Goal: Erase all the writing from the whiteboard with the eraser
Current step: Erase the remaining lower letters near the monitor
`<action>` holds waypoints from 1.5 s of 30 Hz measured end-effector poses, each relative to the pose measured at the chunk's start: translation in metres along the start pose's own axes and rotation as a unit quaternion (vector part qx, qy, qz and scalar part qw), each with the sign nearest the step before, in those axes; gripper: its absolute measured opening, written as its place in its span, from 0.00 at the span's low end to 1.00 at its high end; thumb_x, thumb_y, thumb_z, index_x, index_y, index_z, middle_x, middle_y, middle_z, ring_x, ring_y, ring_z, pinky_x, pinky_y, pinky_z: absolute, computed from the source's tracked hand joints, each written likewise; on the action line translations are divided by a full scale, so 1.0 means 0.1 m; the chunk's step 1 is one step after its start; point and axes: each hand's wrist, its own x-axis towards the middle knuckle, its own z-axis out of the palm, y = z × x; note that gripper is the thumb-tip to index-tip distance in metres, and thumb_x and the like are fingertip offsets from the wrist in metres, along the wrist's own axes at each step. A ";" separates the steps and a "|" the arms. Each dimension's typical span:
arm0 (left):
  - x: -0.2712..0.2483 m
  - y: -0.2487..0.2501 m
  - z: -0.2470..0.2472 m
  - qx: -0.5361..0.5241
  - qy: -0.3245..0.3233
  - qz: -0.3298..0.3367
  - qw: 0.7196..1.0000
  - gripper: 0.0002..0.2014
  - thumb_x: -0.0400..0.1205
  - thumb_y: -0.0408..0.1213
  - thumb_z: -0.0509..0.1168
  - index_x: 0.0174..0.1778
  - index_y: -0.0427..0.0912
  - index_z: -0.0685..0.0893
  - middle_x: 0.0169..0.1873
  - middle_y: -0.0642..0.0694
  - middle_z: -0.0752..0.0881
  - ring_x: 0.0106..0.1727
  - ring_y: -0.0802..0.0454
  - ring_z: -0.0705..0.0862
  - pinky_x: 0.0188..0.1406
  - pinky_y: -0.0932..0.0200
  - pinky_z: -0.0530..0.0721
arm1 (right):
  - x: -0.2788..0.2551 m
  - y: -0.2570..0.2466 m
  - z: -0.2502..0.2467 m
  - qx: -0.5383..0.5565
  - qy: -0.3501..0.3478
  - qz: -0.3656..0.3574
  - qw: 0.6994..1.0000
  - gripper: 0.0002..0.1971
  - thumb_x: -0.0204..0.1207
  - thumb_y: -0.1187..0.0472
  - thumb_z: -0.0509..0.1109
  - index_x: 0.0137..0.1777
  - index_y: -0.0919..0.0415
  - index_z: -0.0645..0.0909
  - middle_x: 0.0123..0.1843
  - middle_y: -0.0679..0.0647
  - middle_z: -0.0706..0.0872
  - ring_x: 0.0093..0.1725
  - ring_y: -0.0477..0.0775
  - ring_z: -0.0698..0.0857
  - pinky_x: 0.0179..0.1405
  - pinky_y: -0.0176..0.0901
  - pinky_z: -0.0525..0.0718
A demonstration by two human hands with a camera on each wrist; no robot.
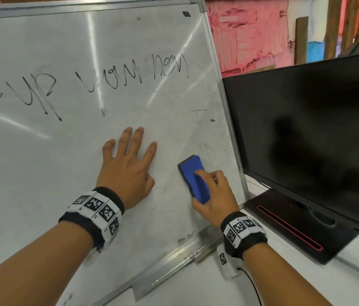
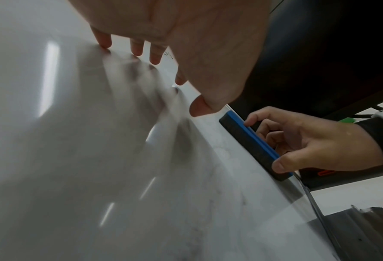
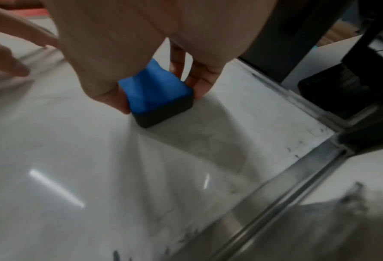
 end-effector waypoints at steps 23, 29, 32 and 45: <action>-0.01 0.13 0.03 -0.020 0.005 -0.004 1.000 0.35 0.74 0.52 0.67 0.79 0.48 0.73 0.84 0.33 0.58 0.84 0.31 0.55 0.73 0.26 0.60 | 0.15 -0.31 -0.06 0.081 -0.013 0.118 0.990 0.38 0.63 0.43 0.78 0.68 0.45 0.60 0.59 0.51 0.77 0.53 0.55 0.80 0.51 0.52 0.85; -0.04 0.09 0.04 -0.001 -0.005 -0.003 1.000 0.35 0.76 0.54 0.65 0.81 0.51 0.68 0.85 0.35 0.54 0.85 0.32 0.51 0.74 0.26 0.58 | 0.20 -0.26 -0.02 0.133 0.079 0.225 0.962 0.35 0.67 0.45 0.76 0.67 0.48 0.59 0.57 0.56 0.80 0.50 0.57 0.82 0.49 0.55 0.87; -0.03 0.10 0.06 -0.002 0.002 -0.002 1.000 0.35 0.74 0.53 0.67 0.79 0.49 0.72 0.84 0.33 0.57 0.84 0.31 0.54 0.72 0.24 0.59 | 0.15 -0.32 -0.01 0.114 0.027 0.141 0.983 0.39 0.64 0.45 0.77 0.71 0.46 0.59 0.59 0.51 0.77 0.54 0.55 0.80 0.53 0.52 0.84; -0.01 0.05 0.08 0.020 0.023 0.014 0.999 0.33 0.77 0.60 0.65 0.78 0.52 0.73 0.83 0.33 0.60 0.83 0.31 0.59 0.68 0.25 0.63 | 0.39 -0.27 -0.18 0.035 0.071 0.075 0.994 0.38 0.71 0.47 0.75 0.79 0.43 0.60 0.62 0.49 0.72 0.51 0.50 0.77 0.49 0.43 0.79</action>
